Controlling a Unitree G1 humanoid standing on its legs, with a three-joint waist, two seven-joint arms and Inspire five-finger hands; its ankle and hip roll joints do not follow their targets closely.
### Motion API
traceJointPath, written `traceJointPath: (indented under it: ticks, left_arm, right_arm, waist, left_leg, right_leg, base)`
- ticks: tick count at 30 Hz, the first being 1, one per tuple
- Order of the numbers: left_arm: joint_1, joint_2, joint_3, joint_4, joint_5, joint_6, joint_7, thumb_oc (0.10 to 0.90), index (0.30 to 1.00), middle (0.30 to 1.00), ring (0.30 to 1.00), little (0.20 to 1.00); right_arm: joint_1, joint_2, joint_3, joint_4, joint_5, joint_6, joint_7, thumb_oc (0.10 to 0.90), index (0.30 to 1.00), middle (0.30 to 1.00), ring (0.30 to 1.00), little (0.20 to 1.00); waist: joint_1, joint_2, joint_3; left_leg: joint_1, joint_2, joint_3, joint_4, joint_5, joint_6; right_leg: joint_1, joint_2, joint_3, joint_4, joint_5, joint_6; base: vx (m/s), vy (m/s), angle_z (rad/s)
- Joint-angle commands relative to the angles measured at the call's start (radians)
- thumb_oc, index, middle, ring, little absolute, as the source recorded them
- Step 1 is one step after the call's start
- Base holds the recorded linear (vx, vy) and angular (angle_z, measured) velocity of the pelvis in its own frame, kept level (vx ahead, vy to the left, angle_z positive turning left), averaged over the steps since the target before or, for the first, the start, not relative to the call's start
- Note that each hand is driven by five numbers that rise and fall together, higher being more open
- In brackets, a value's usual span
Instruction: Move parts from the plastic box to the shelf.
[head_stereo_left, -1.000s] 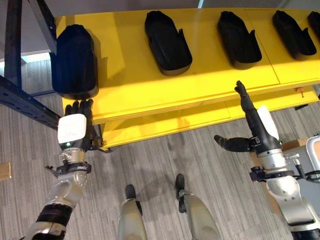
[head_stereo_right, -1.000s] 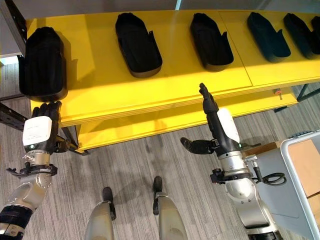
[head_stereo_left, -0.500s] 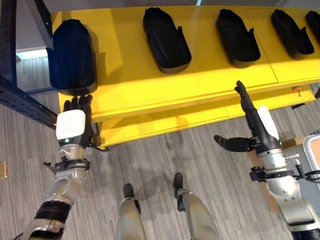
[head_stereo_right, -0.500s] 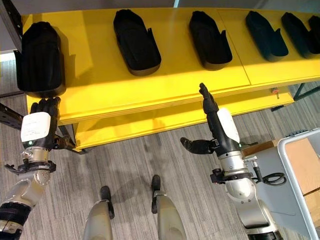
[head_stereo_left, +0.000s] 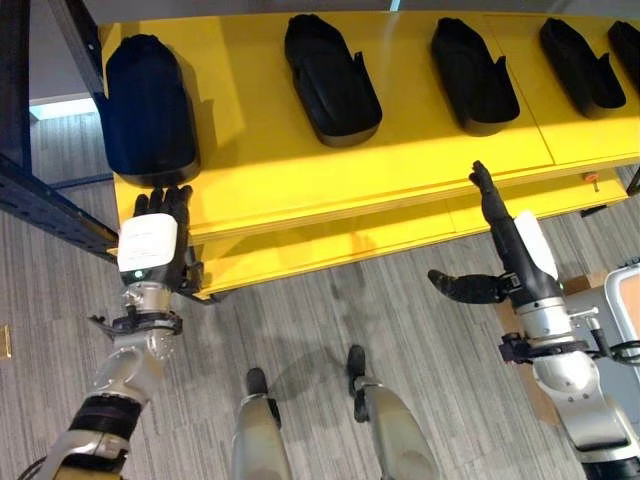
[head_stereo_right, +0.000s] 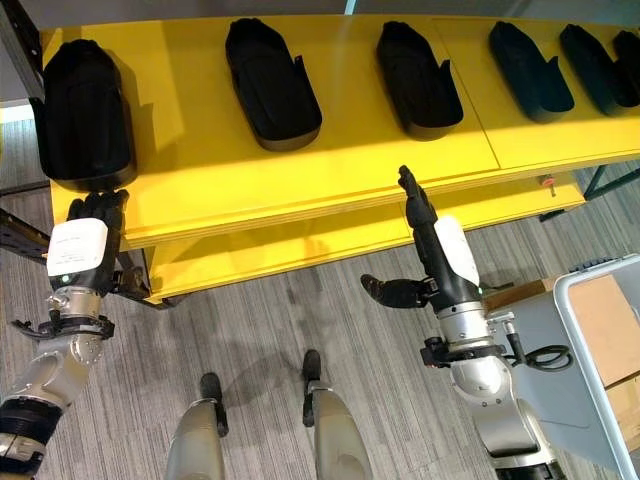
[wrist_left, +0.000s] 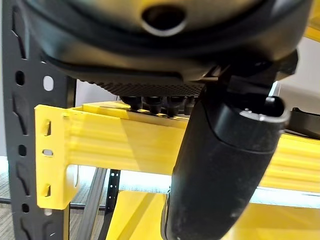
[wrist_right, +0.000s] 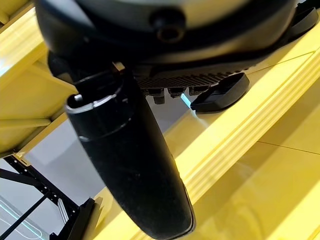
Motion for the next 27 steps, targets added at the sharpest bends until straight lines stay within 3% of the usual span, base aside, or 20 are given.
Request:
traceJointPath:
  ticks: [1, 27]
  left_arm:
    - [-0.046, 0.030, -0.038, -0.048, -0.009, -0.037, 0.014, 0.900, 1.000, 1.000, 1.000, 1.000]
    - [-0.033, 0.050, -0.024, -0.026, -0.005, -0.028, 0.009, 0.900, 1.000, 1.000, 1.000, 1.000]
  right_arm:
    - [-0.063, -0.052, -0.029, -0.114, 0.034, -0.073, -0.055, 0.900, 1.000, 1.000, 1.000, 1.000]
    - [-0.061, -0.053, -0.037, -0.121, 0.029, -0.073, -0.053, 0.900, 1.000, 1.000, 1.000, 1.000]
  waist:
    - [-0.023, 0.007, -0.084]
    - [-0.020, 0.004, -0.077]
  left_leg:
    - [-0.041, 0.025, -0.022, -0.041, 0.099, -0.006]
    - [-0.056, 0.020, -0.023, -0.029, 0.096, -0.003]
  right_leg:
    - [-0.008, -0.036, 0.025, 0.028, -0.007, 0.047]
    - [-0.020, -0.035, 0.027, 0.036, -0.006, 0.047]
  base:
    - [0.00, 0.000, 0.00]
    - [0.00, 0.000, 0.00]
